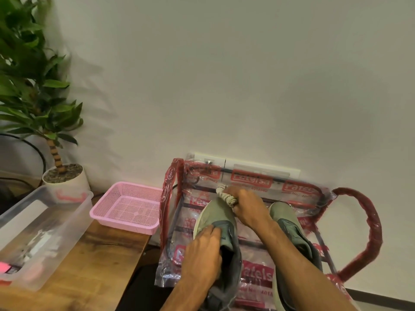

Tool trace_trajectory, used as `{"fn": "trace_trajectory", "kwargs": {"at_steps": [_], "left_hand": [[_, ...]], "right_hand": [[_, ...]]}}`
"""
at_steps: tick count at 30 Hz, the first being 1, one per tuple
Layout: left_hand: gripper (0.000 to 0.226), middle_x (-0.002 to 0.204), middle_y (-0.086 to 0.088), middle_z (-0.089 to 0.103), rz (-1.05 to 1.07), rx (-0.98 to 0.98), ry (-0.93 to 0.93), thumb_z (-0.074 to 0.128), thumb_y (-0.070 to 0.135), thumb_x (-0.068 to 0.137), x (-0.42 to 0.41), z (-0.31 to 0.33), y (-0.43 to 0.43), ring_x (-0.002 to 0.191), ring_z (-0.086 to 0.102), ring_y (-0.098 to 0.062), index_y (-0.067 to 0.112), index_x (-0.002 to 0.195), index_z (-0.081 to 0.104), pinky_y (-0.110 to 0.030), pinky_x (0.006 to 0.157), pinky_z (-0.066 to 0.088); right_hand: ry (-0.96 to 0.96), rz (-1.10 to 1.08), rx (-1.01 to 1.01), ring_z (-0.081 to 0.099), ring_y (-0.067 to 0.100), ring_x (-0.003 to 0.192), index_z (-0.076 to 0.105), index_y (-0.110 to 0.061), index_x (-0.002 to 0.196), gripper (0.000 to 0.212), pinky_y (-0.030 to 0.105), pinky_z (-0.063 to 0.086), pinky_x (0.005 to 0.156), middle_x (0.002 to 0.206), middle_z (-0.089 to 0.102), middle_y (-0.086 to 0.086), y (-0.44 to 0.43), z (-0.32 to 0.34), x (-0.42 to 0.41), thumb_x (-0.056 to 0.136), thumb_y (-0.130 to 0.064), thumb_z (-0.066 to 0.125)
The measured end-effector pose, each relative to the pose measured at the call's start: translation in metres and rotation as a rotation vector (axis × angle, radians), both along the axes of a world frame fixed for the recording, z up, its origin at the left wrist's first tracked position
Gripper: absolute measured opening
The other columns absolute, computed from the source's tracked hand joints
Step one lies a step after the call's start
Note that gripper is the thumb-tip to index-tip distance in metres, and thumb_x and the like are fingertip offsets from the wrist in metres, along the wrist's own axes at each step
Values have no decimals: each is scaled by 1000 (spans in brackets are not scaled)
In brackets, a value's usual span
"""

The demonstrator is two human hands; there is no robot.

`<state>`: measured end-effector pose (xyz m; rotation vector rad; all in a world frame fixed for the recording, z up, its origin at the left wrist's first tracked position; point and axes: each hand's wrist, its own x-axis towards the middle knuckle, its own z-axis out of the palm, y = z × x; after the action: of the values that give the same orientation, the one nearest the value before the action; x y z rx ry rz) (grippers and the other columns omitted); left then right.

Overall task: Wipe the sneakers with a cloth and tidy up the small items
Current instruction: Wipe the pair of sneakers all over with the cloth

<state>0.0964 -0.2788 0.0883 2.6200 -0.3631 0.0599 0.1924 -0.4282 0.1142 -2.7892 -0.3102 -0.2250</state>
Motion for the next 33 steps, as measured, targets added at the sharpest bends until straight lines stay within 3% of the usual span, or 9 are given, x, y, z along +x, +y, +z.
{"fn": "trace_trajectory", "kwargs": {"at_steps": [3,6,12,16,19,22,25,29,33], "left_hand": [[59,152,3,38,5,-13,-1,50,7,92,2,-2,2,129,48,-15,23,147,34,-26,104,38],[56,150,4,41,20,-28,-9,48,9,93,2,-2,1,122,53,-15,23,146,34,-26,98,41],[58,149,3,41,41,-71,-15,48,7,93,4,-5,-1,118,56,-13,23,146,32,-24,96,43],[56,148,4,41,38,-69,-41,46,4,92,2,-7,0,118,55,-13,23,144,35,-23,95,43],[60,151,5,37,11,-61,-44,47,3,92,2,-9,-1,123,52,-13,24,146,32,-24,100,42],[59,150,1,38,13,-62,-32,48,1,90,4,-11,-3,125,51,-16,21,145,35,-28,103,43],[58,149,2,39,-1,-69,-33,47,2,89,5,-14,-5,124,52,-16,23,143,38,-29,102,46],[61,143,10,42,-18,-134,-27,47,3,84,8,-14,-2,114,57,-15,36,136,43,-31,93,50],[50,140,15,40,-89,-152,-40,49,17,87,8,-8,4,113,56,-12,40,132,46,-27,91,46]], "right_hand": [[107,10,-71,60,27,112,57,-21,133,55,34,47,87,126,64,8,11,-9,-5,81,0,58],[107,6,-92,60,29,108,61,-21,128,53,34,47,83,120,66,9,10,-7,-7,79,-2,57],[167,81,-177,61,27,81,66,-15,84,15,28,36,64,90,68,8,13,3,-17,76,-6,56],[331,146,-12,56,13,58,61,-25,65,21,22,37,51,67,63,-3,4,16,-21,78,-9,62],[399,99,176,55,2,49,74,-13,82,5,14,38,42,66,65,-5,-6,33,-20,83,-11,70],[158,-50,248,62,8,61,75,-16,93,17,23,46,52,74,69,-2,-4,33,-15,83,-7,67],[37,-115,182,61,20,74,72,-23,88,23,28,41,61,81,69,2,5,27,-12,83,-4,59],[150,-52,-22,65,27,94,68,-24,113,38,35,51,73,104,71,6,12,1,-9,80,-8,58],[128,-58,-99,60,31,111,60,-27,129,53,38,49,88,122,66,7,9,-9,-12,80,-5,57]]}}
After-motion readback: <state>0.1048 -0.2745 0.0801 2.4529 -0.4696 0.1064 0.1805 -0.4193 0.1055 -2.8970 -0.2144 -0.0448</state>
